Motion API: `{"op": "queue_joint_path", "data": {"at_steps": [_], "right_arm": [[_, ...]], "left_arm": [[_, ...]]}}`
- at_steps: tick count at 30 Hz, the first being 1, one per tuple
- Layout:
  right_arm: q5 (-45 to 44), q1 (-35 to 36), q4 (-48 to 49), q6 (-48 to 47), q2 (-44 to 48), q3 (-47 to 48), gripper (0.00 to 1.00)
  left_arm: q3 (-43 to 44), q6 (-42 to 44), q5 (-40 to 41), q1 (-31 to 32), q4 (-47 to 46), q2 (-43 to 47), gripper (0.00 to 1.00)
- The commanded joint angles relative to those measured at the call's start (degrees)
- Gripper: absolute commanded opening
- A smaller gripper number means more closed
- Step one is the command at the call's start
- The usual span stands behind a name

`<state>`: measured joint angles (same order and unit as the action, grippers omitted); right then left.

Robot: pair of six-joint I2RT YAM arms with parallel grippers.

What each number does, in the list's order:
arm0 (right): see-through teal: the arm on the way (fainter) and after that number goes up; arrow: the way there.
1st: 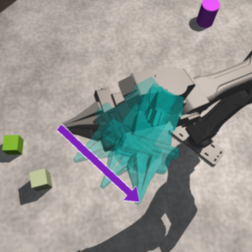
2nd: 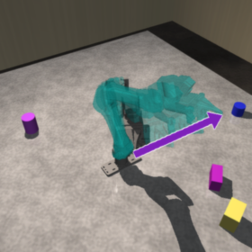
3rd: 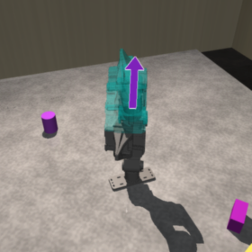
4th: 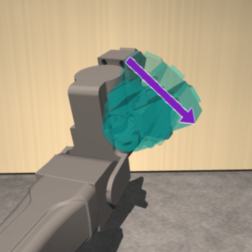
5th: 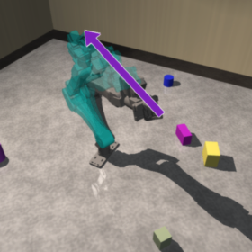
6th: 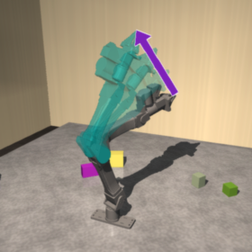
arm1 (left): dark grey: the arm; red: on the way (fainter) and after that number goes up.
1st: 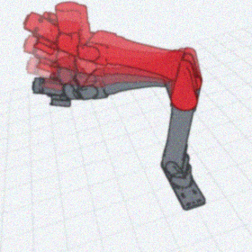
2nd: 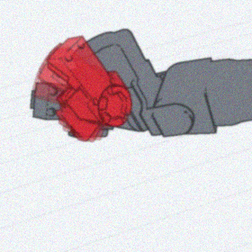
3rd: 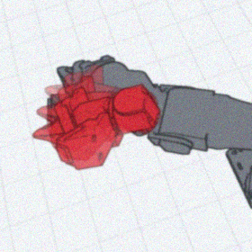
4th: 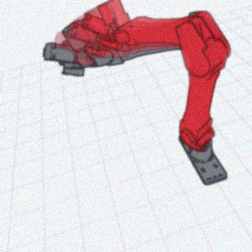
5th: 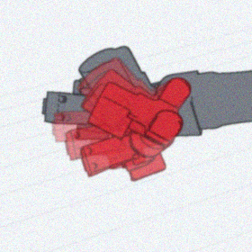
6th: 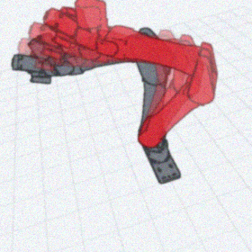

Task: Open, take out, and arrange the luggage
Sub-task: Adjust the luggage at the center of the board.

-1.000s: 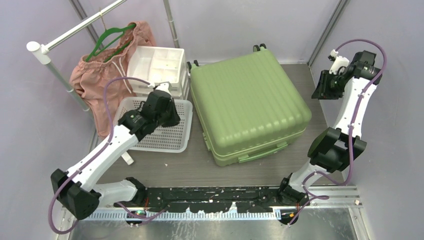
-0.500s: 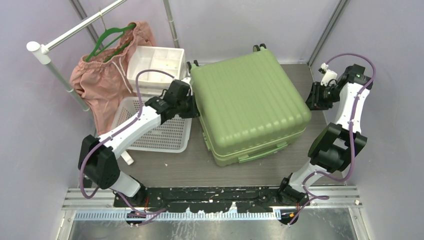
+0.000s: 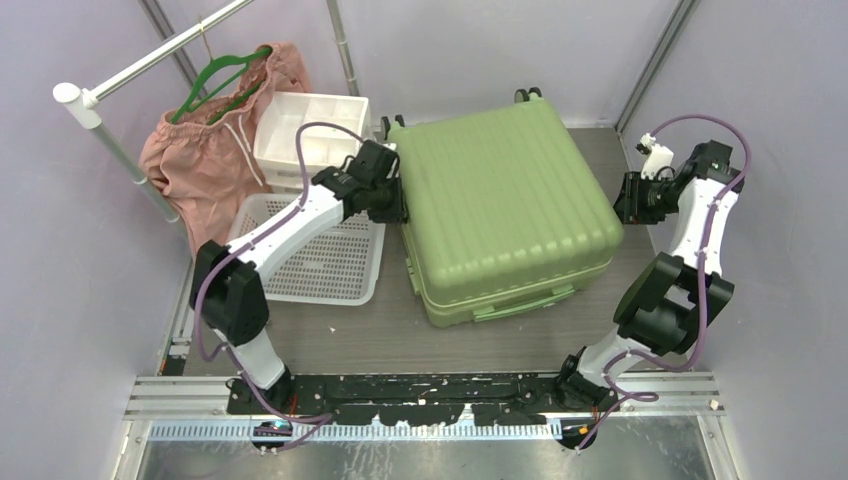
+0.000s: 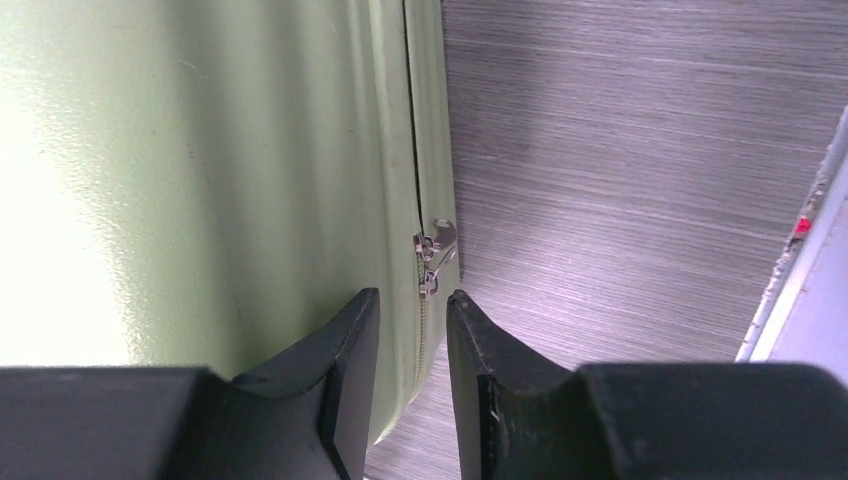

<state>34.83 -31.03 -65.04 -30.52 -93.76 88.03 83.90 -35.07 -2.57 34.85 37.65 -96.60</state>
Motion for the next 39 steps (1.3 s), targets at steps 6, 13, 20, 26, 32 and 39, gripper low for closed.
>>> {"op": "queue_joint_path", "data": {"at_steps": [6,13,20,26,32,39], "right_arm": [[6.3,1.8,-9.0,-2.0,7.3,-2.7,0.38],[7.0,1.8,-8.3,-1.4,8.3,-4.6,0.39],[7.1,1.8,-9.6,-3.2,10.2,-6.2,0.4],[7.5,2.4,-12.4,-6.2,11.5,-7.1,0.41],[7.5,2.7,-13.7,-7.5,13.3,-8.2,0.42],[5.3,2.7,-14.4,-7.9,15.0,-8.2,0.44]], "left_arm": [[14.8,0.4,-9.0,5.0,-10.7,-10.3,0.13],[24.8,0.4,-9.5,5.0,-7.4,-16.2,0.13],[26.3,0.3,-8.1,4.9,-7.5,-17.2,0.14],[24.4,0.7,-6.0,4.0,-6.6,-14.3,0.16],[17.5,3.3,-1.6,3.2,-6.1,-6.3,0.28],[8.1,7.2,4.7,3.2,-1.7,4.2,0.41]]}}
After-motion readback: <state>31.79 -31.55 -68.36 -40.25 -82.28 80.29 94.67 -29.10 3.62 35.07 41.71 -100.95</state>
